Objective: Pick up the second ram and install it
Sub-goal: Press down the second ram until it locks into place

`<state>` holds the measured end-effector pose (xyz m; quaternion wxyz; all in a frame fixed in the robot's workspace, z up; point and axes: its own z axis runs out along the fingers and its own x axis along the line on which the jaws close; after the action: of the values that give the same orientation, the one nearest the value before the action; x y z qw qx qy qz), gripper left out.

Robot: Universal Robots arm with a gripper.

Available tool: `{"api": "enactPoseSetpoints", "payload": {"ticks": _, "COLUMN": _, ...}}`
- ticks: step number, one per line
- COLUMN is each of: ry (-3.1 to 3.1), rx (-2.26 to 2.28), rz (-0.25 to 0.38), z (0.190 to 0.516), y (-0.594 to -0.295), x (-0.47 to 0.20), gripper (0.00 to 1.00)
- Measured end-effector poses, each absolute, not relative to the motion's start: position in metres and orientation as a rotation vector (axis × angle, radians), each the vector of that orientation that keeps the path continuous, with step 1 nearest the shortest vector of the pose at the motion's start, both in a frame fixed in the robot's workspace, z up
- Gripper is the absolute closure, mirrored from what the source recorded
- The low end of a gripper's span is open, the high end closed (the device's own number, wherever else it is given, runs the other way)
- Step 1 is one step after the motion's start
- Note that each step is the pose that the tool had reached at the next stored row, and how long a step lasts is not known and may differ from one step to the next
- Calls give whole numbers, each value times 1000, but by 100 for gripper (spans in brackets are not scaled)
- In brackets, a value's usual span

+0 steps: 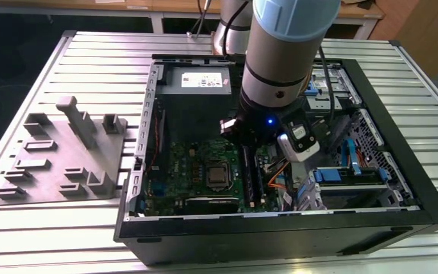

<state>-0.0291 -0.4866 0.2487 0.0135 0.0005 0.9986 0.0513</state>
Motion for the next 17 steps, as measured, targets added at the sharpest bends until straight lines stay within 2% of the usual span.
{"api": "enactPoseSetpoints", "payload": {"ticks": 17, "ry": 3109, "rx": 50, "rz": 159, "z": 245, "y": -474, "x": -31, "gripper": 90}}
